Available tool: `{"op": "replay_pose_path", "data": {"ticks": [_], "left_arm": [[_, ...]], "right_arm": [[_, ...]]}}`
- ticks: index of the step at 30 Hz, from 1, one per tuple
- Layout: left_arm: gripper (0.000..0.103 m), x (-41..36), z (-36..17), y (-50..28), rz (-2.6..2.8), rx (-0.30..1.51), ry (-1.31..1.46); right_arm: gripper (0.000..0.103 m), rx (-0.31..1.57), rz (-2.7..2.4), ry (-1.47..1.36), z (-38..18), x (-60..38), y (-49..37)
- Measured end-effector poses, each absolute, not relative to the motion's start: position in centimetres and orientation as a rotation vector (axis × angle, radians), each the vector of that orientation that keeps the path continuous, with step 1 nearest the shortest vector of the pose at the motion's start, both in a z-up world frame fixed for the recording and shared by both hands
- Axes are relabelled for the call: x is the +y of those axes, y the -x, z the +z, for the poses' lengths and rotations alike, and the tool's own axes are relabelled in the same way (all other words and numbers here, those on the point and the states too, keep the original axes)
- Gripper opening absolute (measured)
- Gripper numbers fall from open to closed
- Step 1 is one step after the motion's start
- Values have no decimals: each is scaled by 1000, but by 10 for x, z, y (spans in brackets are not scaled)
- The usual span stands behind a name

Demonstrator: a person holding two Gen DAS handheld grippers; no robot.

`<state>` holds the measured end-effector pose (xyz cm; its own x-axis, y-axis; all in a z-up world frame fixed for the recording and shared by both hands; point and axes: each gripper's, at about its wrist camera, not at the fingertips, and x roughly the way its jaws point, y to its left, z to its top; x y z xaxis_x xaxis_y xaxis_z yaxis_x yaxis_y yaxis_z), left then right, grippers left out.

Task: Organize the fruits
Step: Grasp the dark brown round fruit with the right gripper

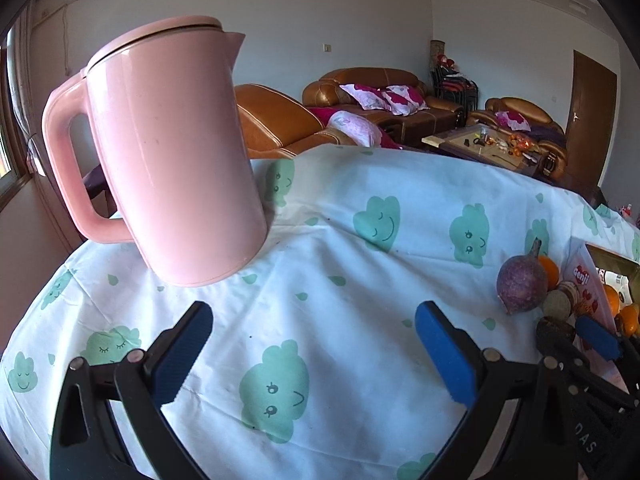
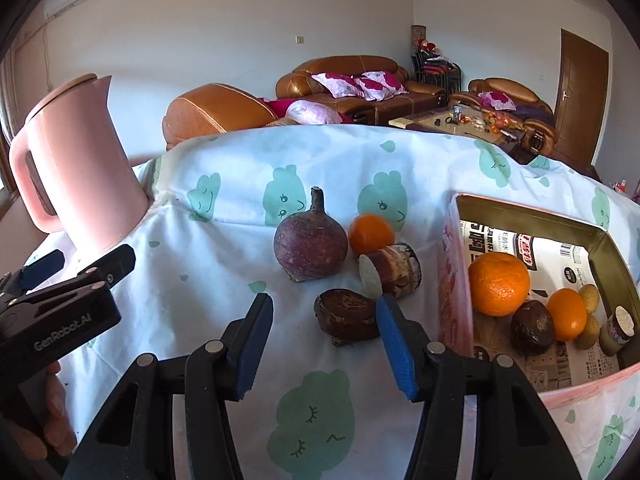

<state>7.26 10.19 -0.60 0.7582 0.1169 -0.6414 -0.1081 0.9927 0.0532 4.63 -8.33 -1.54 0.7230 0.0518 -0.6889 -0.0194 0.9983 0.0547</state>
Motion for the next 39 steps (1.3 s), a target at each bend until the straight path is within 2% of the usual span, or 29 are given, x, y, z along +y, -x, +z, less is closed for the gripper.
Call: {"op": "replay_pose_path", "data": {"ticks": [14,16,17,20,29,39], "left_arm": [[103,100,-2,-68,103,700,-9],[103,100,-2,-68,100,698,-7],[103,100,-2,-69,100,697,-6],[103,99,-3,-68,96,701,-11],[103,79,-4,-62,-20,662,-47],[102,26,0,-67,-280,651,-58]], "right_arm": [[55,873,-54,191,-33,-68,-72],[50,866,-51,189,-32,-72,-70],[40,861,-56,199,-32,-74,-68],[40,845,-12,194,-29,-81,-57],[40,612,124,-65,6,-123,3],[40,494,44,-41,31,-150,20]]}}
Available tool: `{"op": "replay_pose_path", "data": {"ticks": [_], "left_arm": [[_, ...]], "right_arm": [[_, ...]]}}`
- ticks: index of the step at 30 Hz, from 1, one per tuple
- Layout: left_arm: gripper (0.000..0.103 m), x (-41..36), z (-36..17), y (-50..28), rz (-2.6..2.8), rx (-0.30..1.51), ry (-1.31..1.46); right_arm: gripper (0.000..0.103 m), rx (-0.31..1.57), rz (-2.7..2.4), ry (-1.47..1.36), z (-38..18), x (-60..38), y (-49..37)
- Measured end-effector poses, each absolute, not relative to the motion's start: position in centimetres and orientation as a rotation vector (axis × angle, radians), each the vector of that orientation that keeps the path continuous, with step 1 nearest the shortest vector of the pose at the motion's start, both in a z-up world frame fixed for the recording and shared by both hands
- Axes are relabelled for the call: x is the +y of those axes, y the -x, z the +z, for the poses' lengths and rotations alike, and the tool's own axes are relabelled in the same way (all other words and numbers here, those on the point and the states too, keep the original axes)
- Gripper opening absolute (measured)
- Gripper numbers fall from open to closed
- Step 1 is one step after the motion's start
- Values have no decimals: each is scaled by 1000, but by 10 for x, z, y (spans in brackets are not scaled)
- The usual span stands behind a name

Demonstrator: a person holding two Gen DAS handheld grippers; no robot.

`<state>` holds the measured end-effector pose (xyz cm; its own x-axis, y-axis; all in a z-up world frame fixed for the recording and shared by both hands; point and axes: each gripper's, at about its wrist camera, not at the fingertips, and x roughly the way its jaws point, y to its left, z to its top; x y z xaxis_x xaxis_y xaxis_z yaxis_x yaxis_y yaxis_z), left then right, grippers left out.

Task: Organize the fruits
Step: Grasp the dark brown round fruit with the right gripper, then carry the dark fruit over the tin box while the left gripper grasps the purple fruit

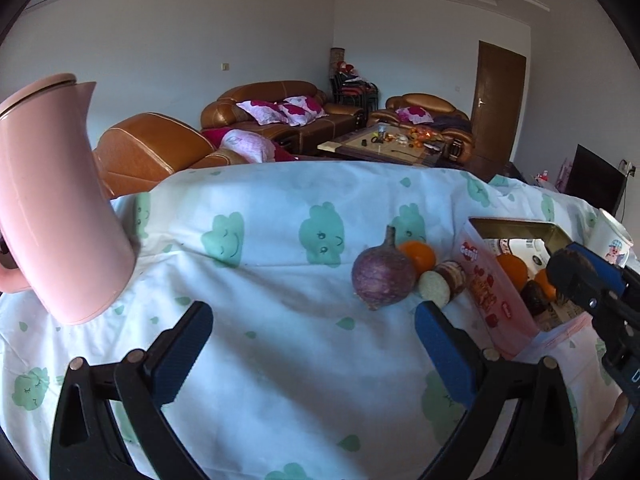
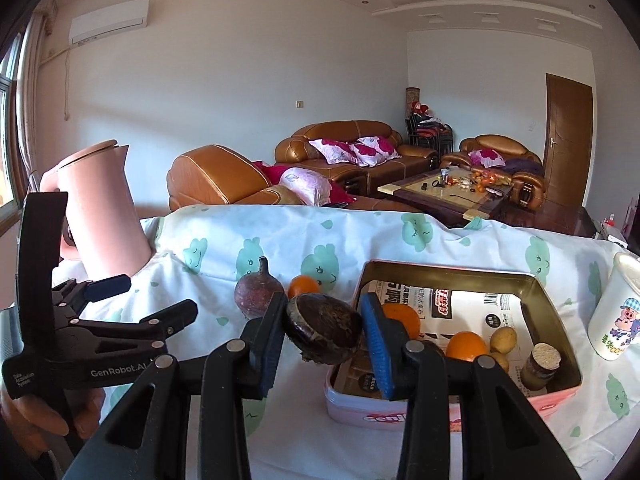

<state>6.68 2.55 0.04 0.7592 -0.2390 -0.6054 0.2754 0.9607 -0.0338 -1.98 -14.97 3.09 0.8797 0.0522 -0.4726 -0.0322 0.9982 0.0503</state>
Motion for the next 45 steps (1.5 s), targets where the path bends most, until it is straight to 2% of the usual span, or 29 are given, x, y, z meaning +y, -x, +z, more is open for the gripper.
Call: {"op": "replay_pose_path", "data": {"ticks": [4,6,9,12,15,16,34,45], "left_arm": [[93,-3,1,-91,-325,705,-69],[91,-16,-5,-106,-343,753,-73],[78,-31,-17,-124,-334,804,-101],[75,-37,-26,-137,-345,841,-79],[63,-40,-30,-140,-353,837,-67],[55,-40,-31,-140,-370,847,-60],[54,-8,-9,-97,-267,744,64],[54,-48,15,-51,-301,662,-52]], "right_arm": [[40,496,40,-82,33,-160,18],[40,499,38,-97,33,-165,17],[40,504,38,-108,31,-169,16],[40,504,36,-107,31,-172,16],[40,505,30,-101,31,-175,14],[40,508,30,-106,31,-176,13],[40,456,114,-217,38,-189,21],[40,416,90,-213,49,-197,30]]}}
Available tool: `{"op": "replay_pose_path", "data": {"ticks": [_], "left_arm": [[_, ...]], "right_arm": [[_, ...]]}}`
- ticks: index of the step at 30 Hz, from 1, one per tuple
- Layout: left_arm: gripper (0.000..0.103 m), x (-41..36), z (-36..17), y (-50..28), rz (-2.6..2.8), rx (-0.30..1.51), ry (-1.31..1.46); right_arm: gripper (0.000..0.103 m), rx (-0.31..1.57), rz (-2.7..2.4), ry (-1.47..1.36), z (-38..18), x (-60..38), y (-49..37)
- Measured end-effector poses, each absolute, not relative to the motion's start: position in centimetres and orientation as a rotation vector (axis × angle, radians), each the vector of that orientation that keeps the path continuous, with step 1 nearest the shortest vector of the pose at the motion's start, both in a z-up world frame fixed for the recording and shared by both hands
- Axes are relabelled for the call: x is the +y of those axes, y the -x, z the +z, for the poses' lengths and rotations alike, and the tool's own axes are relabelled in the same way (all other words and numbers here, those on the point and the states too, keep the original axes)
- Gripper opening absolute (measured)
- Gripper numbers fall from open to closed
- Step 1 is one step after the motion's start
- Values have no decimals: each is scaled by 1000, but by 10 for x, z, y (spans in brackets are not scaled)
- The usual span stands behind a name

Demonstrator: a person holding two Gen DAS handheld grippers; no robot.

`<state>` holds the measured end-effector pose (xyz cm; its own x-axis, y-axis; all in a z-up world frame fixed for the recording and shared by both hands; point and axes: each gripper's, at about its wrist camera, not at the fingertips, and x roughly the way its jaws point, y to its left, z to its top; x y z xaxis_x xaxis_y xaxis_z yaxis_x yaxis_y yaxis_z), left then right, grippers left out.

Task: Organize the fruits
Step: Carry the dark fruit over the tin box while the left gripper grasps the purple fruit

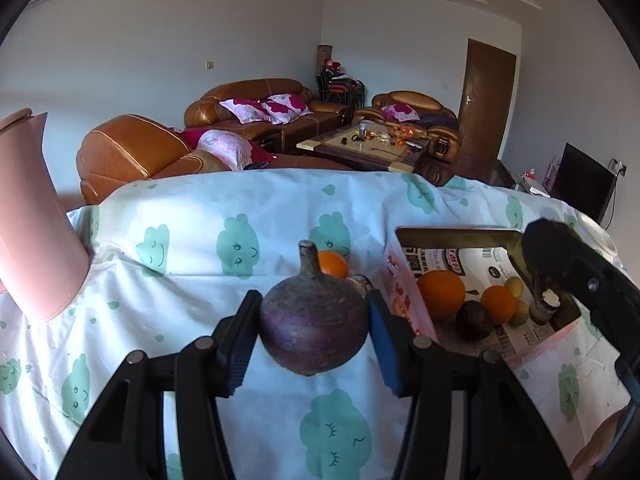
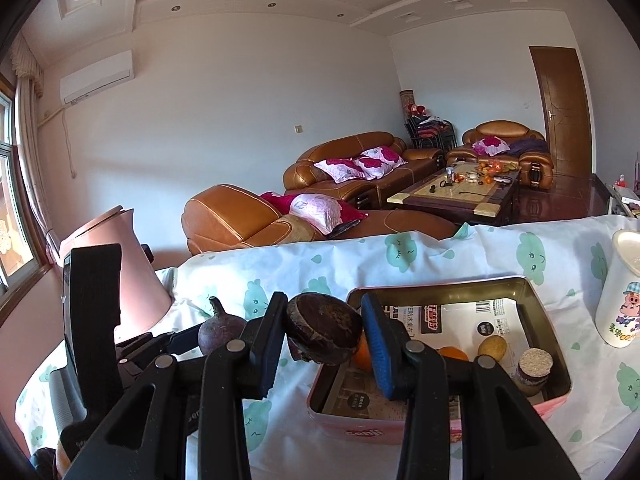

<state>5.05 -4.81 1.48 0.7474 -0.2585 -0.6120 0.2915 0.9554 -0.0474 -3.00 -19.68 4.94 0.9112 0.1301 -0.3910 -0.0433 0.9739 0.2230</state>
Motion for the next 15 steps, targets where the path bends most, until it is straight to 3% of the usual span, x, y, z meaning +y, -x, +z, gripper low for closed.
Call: {"op": "replay_pose_path", "data": {"ticks": [15], "left_arm": [[54,-102,27,-32,-348,620,-121]], "right_arm": [[40,399,-34,-204,53,-259,37]]}}
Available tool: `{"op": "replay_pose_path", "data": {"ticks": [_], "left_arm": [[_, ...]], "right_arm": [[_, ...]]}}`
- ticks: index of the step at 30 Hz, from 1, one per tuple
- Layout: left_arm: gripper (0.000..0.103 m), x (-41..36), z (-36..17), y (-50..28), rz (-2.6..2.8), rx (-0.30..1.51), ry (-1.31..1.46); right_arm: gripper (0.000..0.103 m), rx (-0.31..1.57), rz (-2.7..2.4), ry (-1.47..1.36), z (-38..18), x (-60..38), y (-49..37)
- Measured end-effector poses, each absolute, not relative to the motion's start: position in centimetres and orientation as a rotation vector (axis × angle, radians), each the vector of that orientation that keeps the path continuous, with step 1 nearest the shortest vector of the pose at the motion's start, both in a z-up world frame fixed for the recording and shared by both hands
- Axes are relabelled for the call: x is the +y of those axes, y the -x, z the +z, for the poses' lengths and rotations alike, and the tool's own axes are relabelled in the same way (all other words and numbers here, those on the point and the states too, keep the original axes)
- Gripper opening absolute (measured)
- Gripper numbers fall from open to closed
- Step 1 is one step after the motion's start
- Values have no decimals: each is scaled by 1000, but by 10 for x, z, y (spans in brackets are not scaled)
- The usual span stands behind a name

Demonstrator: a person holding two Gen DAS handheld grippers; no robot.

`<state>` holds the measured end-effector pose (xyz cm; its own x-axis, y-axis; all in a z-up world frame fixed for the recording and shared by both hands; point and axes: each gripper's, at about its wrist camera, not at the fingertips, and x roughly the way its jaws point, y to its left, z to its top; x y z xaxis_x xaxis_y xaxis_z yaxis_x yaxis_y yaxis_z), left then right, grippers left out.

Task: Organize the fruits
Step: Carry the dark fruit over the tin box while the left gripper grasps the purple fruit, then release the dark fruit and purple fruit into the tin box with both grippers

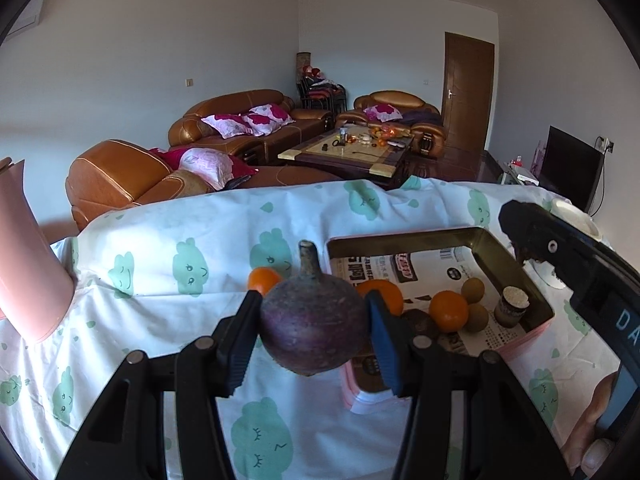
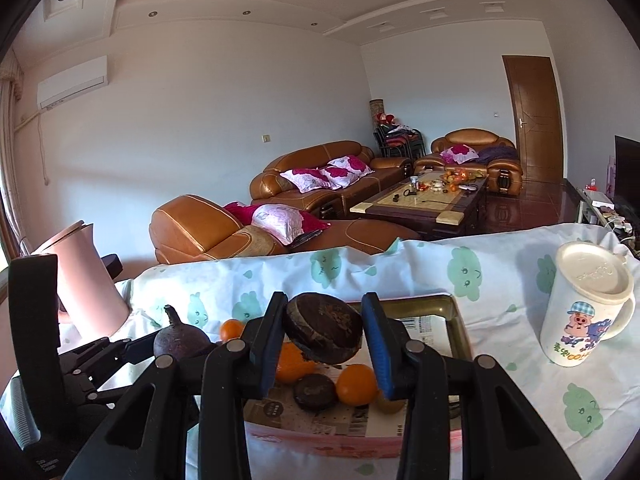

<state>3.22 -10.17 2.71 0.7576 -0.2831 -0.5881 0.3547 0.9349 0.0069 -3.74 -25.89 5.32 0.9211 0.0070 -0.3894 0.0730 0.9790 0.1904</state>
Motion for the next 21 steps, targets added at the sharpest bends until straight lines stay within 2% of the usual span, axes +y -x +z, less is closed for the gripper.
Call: {"op": "replay_pose_path", "data": {"ticks": [12,21], "left_arm": [[54,-147,31,-39,-402,622,-123],[54,-176,15,-55,-417,683,-107]], "right_arm": [[40,409,-133,-177,49,-298,34],[40,467,-167,-188,34,-319,16]]}}
